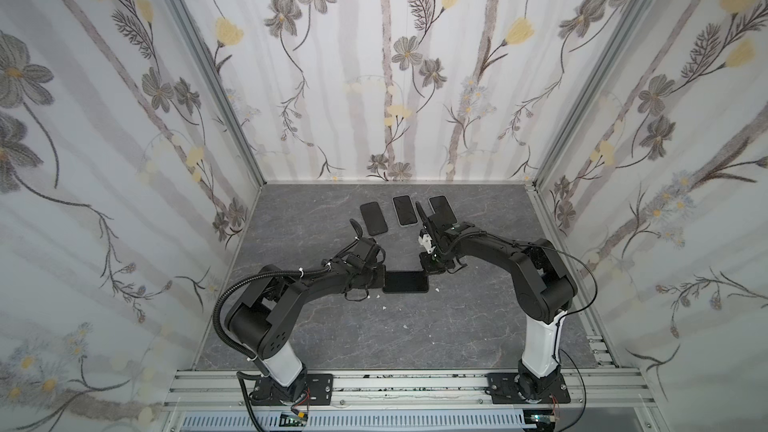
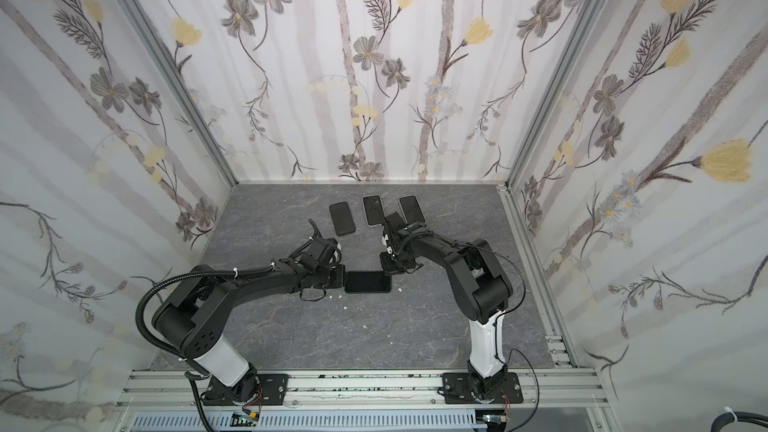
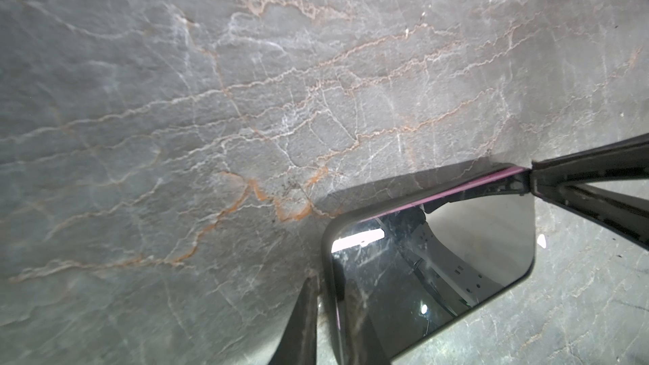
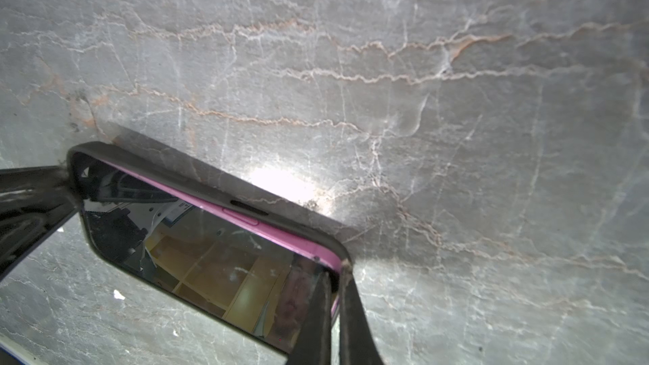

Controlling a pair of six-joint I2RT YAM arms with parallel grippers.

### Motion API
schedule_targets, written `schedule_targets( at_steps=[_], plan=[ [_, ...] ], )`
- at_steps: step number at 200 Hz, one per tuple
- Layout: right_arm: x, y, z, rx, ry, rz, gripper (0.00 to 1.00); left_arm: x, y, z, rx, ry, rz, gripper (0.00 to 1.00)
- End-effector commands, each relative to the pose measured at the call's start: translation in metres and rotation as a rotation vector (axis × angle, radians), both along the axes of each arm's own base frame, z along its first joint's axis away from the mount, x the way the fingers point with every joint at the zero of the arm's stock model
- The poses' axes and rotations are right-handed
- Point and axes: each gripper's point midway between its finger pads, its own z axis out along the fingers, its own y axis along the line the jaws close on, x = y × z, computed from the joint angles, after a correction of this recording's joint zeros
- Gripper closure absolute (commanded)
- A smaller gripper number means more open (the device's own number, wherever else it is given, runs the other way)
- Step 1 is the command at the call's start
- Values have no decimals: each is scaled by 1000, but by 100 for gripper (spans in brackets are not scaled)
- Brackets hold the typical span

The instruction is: Put the phone into the phone case

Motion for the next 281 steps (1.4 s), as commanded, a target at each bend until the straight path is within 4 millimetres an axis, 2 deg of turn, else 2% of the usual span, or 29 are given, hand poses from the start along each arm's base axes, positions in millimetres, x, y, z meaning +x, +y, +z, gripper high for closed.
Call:
schedule_targets(
  at_steps=[1,41,76,103,125,160,213,246,281],
  plan=[
    [-31,-2,-17,-28,122,33,93,8,1,12,-12,-33,11,85],
    [-43,15,0,70,139,61,91,13,1,24,-43,-52,21,83],
    [-52,23,11,121,142,75,91,12,5,23,-36,-48,27,82],
    [-50,23,20,134,116,72,88,13,14,26,-14,-61,44,82],
    [-38,19,28,101,55,65,85,12,20,30,-6,-72,52,81],
    [-18,18,26,66,1,75,85,6,20,20,-13,-34,44,81],
    [-8,30,22,87,-5,114,81,-5,20,6,-30,16,45,82],
    [-13,36,17,122,30,132,83,-9,16,-3,-41,51,35,82],
    [-28,41,19,154,57,143,87,-8,12,-9,-48,62,27,81]
  ],
)
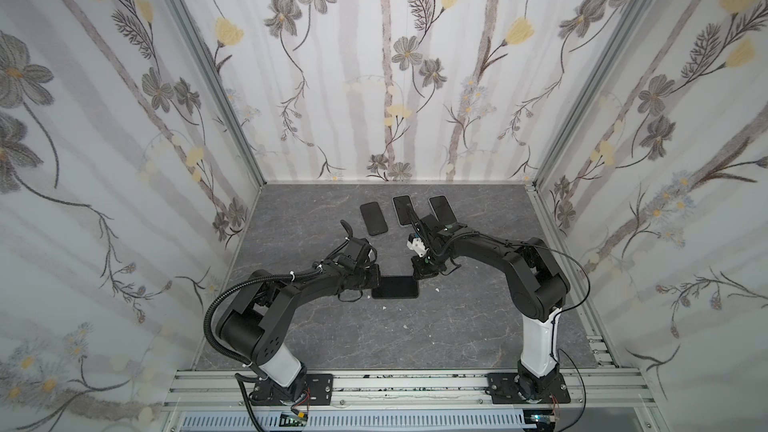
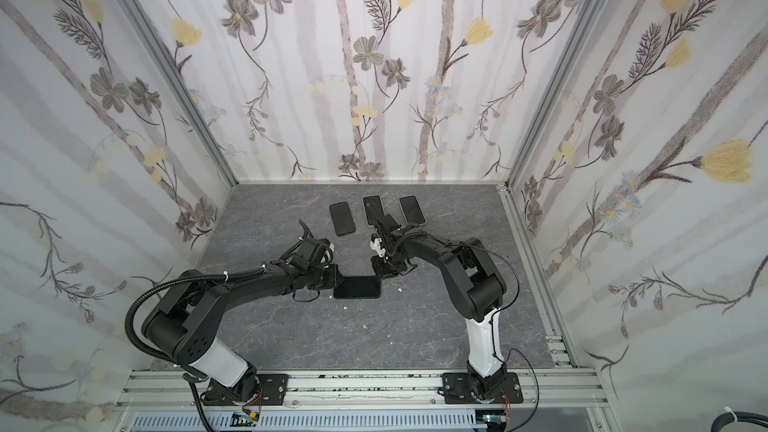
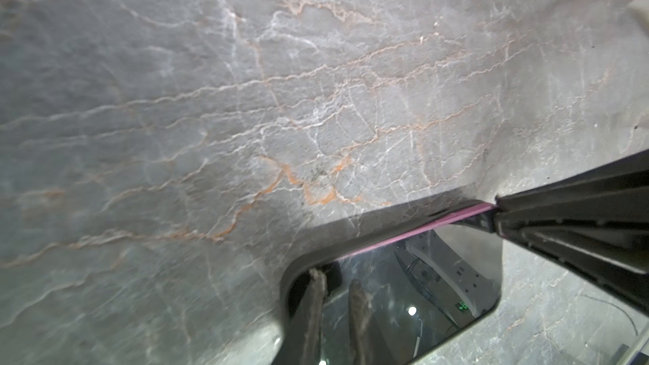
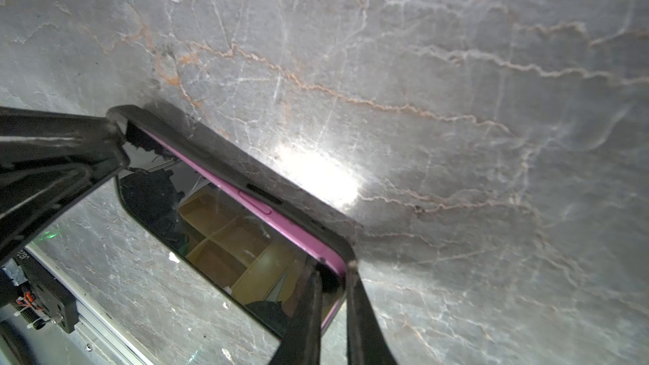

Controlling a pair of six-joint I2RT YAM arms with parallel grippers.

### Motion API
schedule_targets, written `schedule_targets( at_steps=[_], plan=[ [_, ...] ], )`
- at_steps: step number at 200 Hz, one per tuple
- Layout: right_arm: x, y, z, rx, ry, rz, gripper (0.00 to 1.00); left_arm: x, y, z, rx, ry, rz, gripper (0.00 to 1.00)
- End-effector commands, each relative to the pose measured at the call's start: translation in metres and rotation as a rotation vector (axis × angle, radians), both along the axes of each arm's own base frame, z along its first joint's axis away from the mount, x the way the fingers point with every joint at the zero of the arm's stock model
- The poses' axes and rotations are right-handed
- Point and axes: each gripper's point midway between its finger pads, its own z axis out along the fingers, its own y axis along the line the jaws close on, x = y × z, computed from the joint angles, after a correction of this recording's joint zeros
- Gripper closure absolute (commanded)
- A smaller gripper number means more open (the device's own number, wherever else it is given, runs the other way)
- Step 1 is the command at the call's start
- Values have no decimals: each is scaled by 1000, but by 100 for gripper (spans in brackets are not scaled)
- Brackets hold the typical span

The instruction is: Put the phone into the phone case

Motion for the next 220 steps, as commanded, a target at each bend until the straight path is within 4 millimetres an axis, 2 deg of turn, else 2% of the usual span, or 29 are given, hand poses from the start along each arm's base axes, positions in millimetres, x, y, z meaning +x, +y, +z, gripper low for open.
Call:
schedule_targets(
  at_steps=[1,28,58,88,114,165,220],
  plan=[
    [-14,4,2,31,31,26,87,-4,1,-9,6,37,3,81],
    [-29,8,5,56,50,35,88,-1,-4,-10,-2,44,-7,81],
    [-43,8,10,75,61,35,88,6,-5,2,-2,8,-1,81],
    [-42,2,13,58,37,9,84,10,5,18,40,-50,12,80],
    [-38,2,16,50,15,4,83,6,20,22,94,-79,21,79],
    [-39,8,2,58,57,24,86,-4,24,9,93,-29,9,79],
    [-44,3,-13,18,91,28,89,-10,25,-5,107,8,-5,79]
  ],
)
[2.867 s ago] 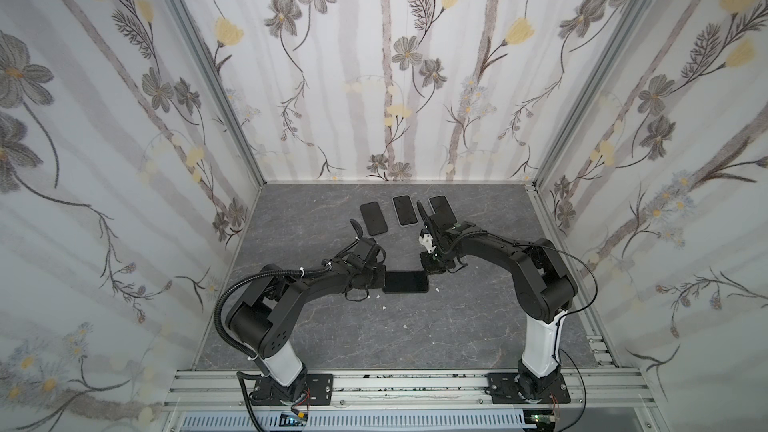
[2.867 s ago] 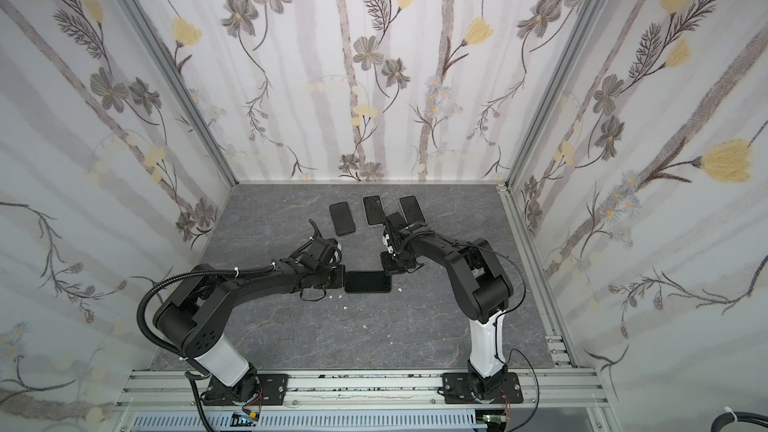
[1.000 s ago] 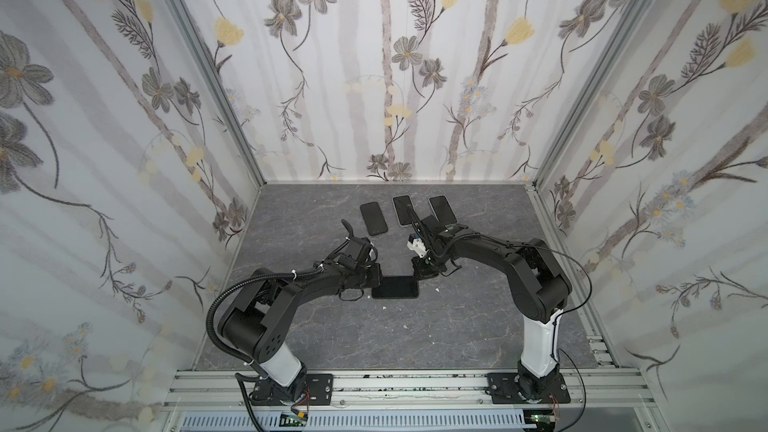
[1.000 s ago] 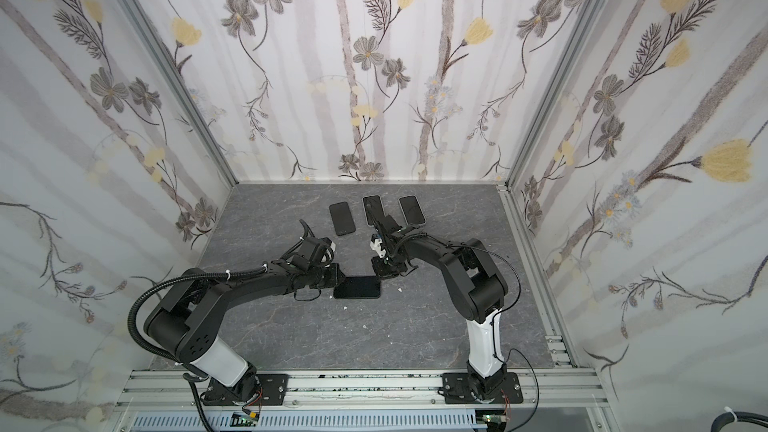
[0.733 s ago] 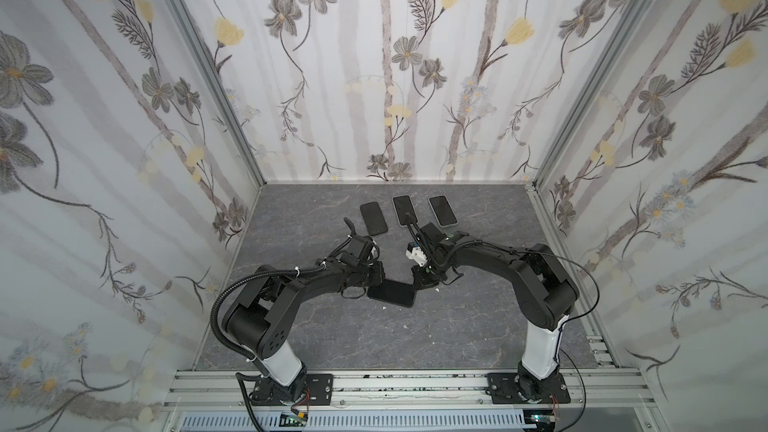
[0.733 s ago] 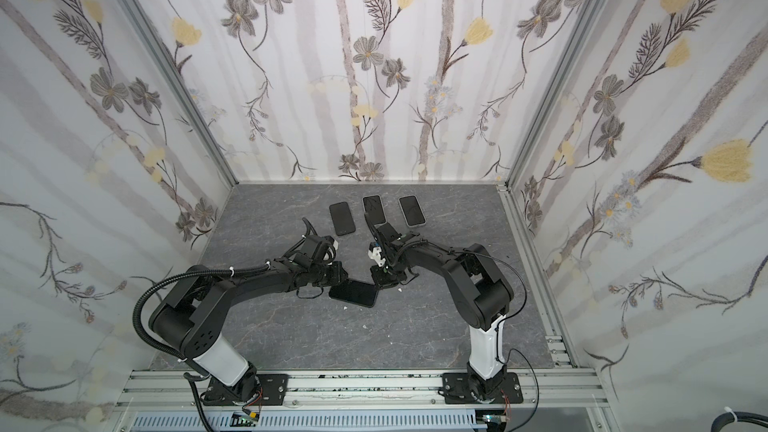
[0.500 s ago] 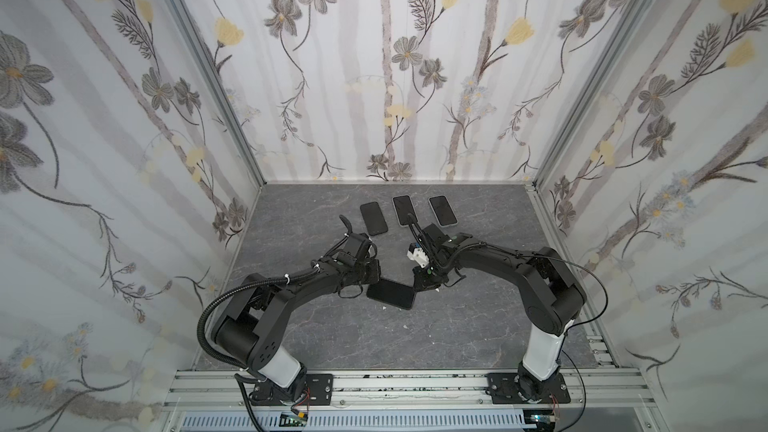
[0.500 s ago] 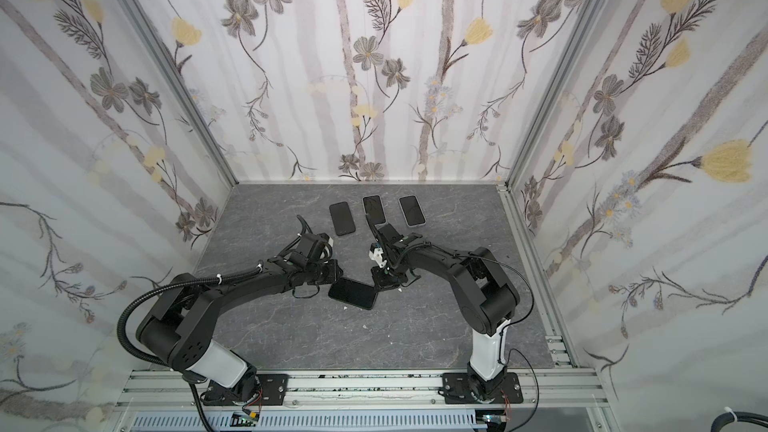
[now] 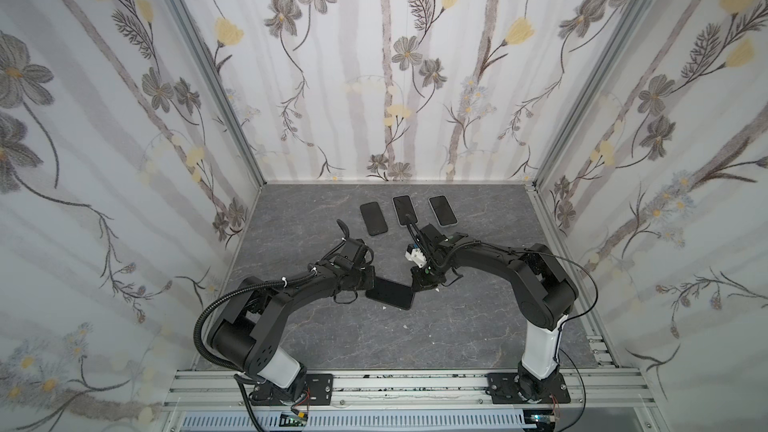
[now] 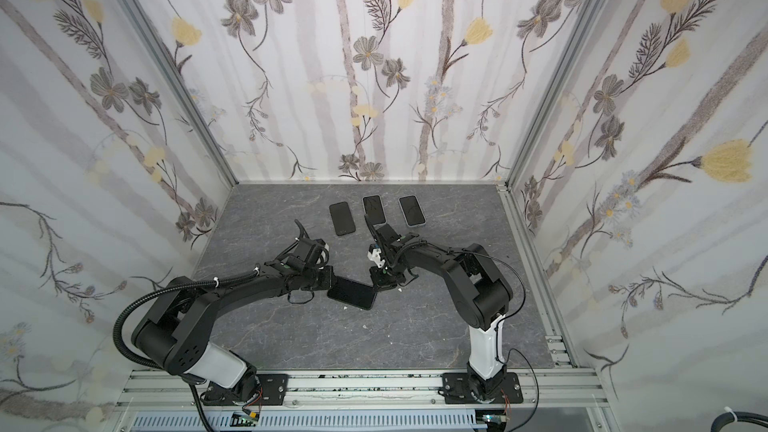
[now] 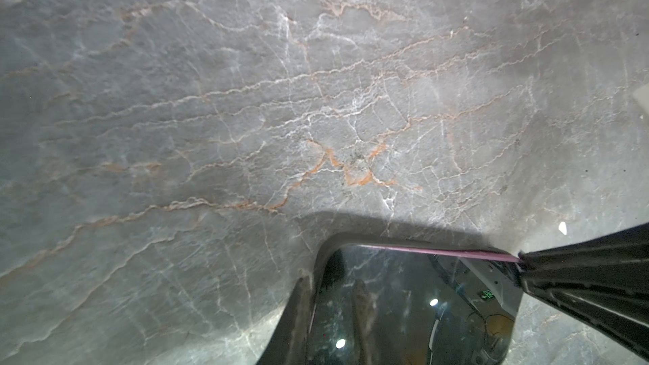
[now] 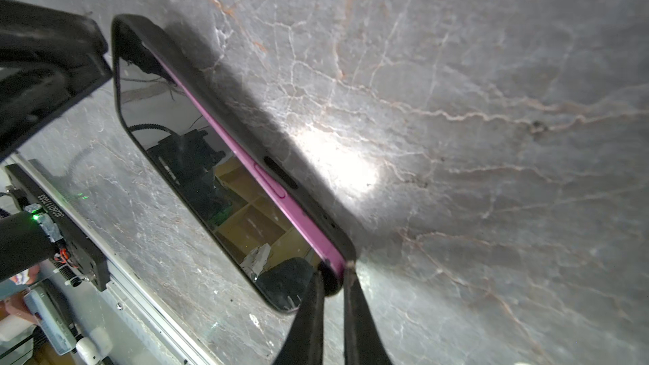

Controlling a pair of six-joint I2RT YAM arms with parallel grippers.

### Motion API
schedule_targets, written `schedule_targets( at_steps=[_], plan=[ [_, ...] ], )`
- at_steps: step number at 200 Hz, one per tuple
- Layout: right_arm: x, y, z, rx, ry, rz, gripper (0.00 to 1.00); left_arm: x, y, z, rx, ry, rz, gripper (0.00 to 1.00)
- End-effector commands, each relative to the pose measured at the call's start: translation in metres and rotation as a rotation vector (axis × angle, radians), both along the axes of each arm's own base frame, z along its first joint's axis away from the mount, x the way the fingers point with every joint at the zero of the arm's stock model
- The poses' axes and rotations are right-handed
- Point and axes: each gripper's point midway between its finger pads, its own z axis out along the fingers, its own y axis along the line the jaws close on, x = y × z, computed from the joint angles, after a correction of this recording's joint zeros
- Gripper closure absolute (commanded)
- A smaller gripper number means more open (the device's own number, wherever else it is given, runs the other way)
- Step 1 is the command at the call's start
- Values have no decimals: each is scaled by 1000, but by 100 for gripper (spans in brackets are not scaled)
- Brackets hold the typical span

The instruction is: Put the phone into the phone case

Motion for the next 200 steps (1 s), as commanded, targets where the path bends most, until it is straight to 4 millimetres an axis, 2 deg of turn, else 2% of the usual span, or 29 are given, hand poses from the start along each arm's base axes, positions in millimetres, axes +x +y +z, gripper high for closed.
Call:
schedule_targets(
  at_steps=[1,39,81,159,200],
  plan=[
    [-4,-6,-11,-41,14,13,89,-4,1,-8,11,22,-12,79],
    [-7,-17,-23,-108,26,16,90,-10,5,-12,19,34,-13,79],
    [-5,-21,-25,-135,22,11,90,-1,10,2,32,-34,-3,78],
    [-3,-26,-33,-204,12,4,91,-6,4,-16,-8,35,-24,79],
    [-11,-31,-48,-271,26,11,93,-9,4,-20,-8,46,-30,79]
  ],
)
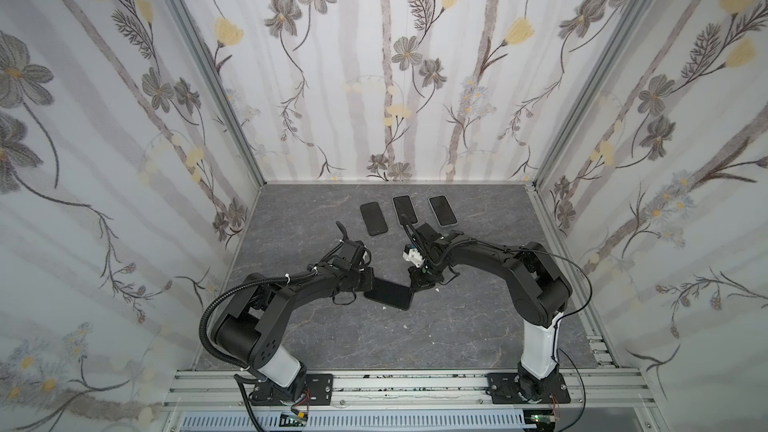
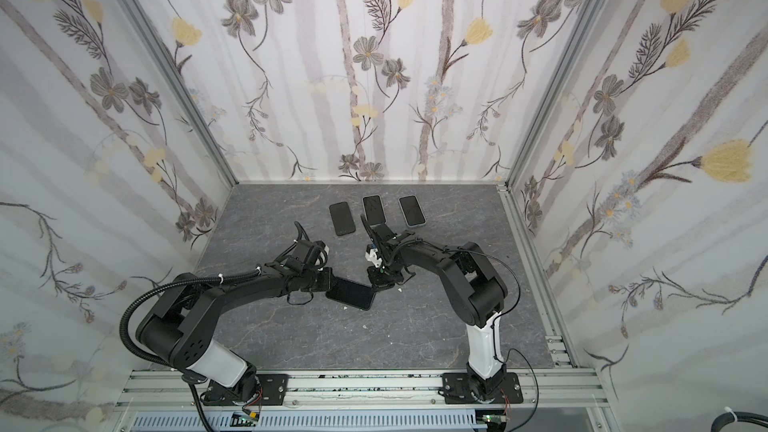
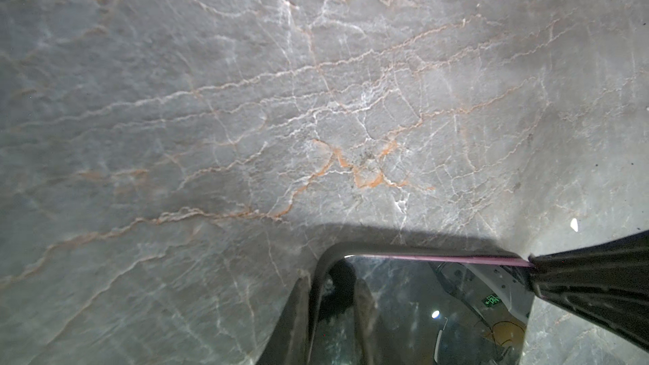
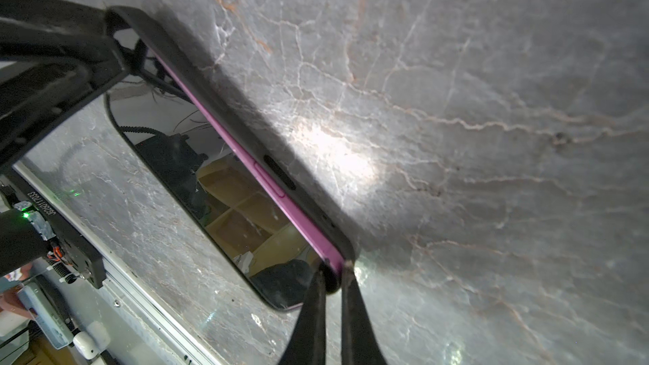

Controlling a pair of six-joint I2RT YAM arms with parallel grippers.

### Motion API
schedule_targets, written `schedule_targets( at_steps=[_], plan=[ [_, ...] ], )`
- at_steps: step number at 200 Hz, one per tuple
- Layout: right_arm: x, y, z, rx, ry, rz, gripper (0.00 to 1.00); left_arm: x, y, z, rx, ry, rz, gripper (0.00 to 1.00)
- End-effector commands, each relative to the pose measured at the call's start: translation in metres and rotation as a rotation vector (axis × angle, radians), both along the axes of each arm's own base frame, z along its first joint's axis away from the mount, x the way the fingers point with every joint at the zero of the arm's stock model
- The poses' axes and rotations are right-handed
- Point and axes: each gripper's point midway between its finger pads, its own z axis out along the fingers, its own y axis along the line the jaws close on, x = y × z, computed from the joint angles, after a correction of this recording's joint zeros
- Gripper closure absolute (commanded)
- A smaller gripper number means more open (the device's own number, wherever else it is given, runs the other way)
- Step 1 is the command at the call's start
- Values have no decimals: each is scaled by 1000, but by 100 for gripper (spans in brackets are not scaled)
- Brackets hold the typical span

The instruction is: Put the phone into the phone case

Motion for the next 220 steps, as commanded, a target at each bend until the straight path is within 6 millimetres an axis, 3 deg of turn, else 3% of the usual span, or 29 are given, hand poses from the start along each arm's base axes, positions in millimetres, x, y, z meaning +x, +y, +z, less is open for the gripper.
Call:
schedule_targets(
  at_steps=[1,88,167,220],
  plan=[
    [-7,-31,-36,-203,-3,-5,93,-10,4,-9,16,44,-6,79],
    [-20,-34,-60,-237,54,18,95,-10,3,-13,15,49,-9,80],
    [10,-25,-15,-254,-124,8,86,-9,2,-8,6,40,-11,80],
    [10,-31,-20,-402,-232,65,83,-10,2,-6,-3,36,-6,80]
  ],
)
